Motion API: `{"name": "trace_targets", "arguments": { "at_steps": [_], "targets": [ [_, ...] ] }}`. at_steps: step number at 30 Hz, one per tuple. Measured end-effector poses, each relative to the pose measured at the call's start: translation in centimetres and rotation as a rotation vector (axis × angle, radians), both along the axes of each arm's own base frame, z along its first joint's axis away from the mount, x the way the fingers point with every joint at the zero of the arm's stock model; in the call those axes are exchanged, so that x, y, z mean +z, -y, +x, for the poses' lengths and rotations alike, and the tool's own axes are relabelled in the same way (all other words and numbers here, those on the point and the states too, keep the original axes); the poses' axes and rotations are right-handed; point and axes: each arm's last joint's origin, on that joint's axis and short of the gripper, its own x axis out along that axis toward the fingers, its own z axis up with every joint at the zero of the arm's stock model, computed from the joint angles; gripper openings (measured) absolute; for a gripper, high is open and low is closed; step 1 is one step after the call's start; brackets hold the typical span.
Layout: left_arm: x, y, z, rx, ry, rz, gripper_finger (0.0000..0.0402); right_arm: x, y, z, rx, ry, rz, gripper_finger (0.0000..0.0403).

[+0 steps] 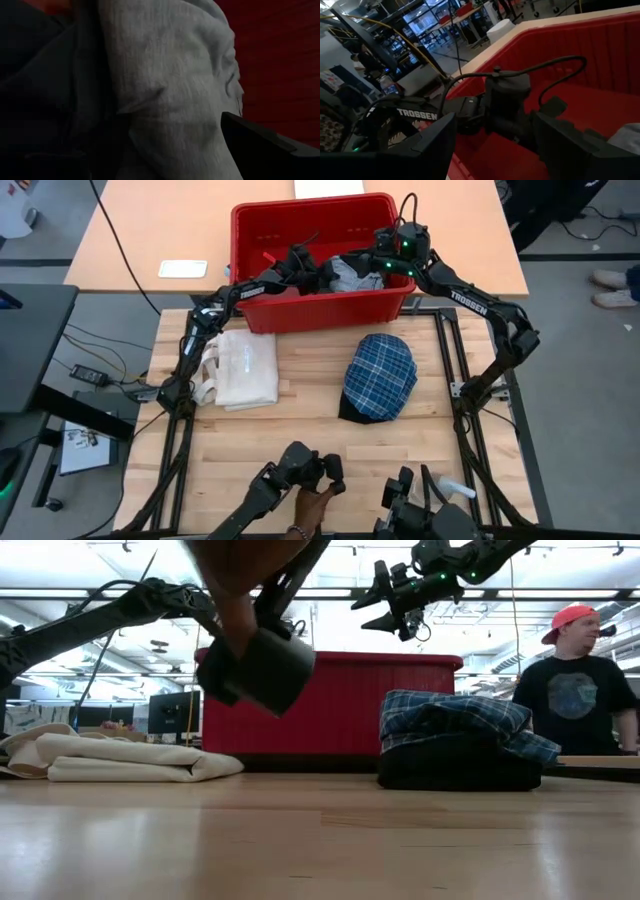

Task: Fold laundry
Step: Remove the gray shirt from the laundry bin

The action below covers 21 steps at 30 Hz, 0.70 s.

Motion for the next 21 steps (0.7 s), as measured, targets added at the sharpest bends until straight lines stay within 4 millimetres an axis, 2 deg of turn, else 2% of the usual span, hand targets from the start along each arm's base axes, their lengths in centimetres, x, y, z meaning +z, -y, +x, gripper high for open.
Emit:
{"name": "trace_targets", "arguments": {
  "at_steps": [5, 9, 18, 21],
  "targets": [
    [1.5, -0.5, 0.3, 0.021, 0.037, 0.120, 0.0323, 0.0, -0.3, 0.3, 0.013, 0.000, 0.001, 0.0270],
    [2.3, -0.9, 0.3, 0.065, -0.002, 0.254, 0.0323, 0.0, -0.3, 0.3, 0.012, -0.001, 0.001, 0.0270],
    [2.5, -1.2, -0.3, 0.096, -0.027, 0.235, 0.0323, 0.0, -0.3, 0.3, 0.027, 0.004, 0.011, 0.0270],
    [2.4, -1.2, -0.6, 0.087, -0.034, 0.179, 0.0321, 0.0, -0.3, 0.3, 0.027, 0.004, 0.011, 0.0270]
  ]
}}
